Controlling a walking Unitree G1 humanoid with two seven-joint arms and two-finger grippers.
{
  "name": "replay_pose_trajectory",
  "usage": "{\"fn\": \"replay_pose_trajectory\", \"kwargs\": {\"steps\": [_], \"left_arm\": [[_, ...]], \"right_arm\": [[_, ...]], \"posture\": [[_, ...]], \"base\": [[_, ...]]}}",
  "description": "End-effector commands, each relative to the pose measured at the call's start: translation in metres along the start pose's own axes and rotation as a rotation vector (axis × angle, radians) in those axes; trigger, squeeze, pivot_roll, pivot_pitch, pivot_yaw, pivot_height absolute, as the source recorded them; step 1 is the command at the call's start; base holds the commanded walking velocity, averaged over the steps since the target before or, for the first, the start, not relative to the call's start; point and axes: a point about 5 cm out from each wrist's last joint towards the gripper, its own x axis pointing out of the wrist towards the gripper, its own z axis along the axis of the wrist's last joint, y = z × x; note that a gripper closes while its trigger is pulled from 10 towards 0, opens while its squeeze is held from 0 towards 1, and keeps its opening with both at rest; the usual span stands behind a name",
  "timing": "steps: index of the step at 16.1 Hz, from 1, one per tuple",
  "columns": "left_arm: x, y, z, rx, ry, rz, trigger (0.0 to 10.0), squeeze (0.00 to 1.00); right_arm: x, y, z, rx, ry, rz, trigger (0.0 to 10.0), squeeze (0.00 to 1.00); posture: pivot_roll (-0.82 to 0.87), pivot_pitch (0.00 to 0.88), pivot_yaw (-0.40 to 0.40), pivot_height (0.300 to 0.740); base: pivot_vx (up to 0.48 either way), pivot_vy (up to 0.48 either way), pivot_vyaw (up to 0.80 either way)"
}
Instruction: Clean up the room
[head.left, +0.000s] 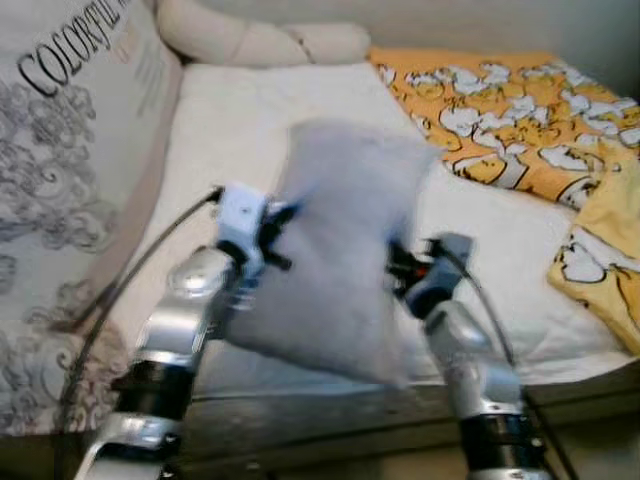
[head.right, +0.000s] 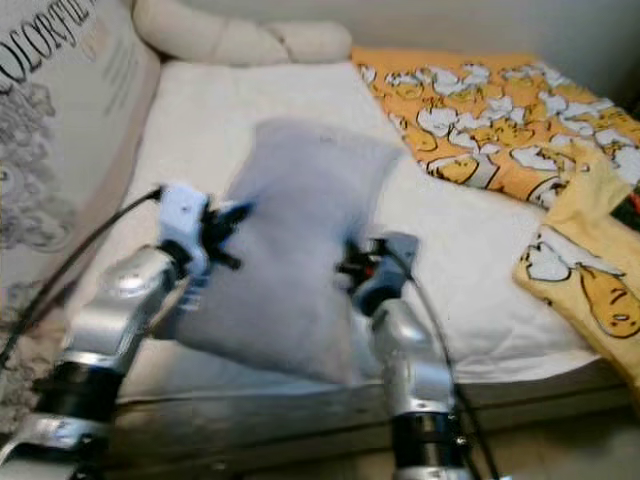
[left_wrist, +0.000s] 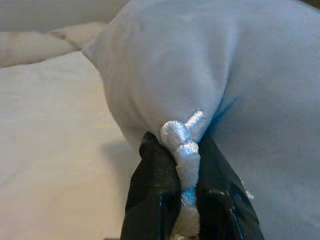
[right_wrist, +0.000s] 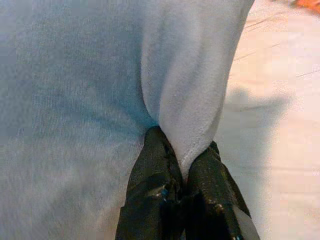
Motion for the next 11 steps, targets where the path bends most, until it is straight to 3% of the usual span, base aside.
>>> {"fn": "replay_pose_trajectory", "kwargs": {"steps": [1, 5, 11], "left_arm": [[0.0043, -0.0028, 0.0128, 0.006, -0.05, -0.003, 10.0, 0.0], [0.0056, -0.0022, 0.0136, 0.002, -0.051, 0.001, 10.0, 0.0], [0.0071, 0.0009, 0.0157, -0.007, -0.055, 0.015, 10.0, 0.0]], "right_arm": [[-0.0009, -0.009, 0.0122, -0.01, -0.038, -0.027, 10.0, 0.0], [0.0, -0.0104, 0.0145, -0.011, -0.041, -0.035, 10.0, 0.0], [0.0024, -0.0114, 0.0157, -0.016, -0.039, -0.032, 10.0, 0.0]], "posture": [[0.04, 0.0, -0.015, 0.74], [0.04, 0.0, -0.015, 0.74], [0.04, 0.0, -0.01, 0.74]], "base": [[0.0, 0.311, 0.0], [0.0, 0.307, 0.0], [0.0, 0.0, 0.0]]}}
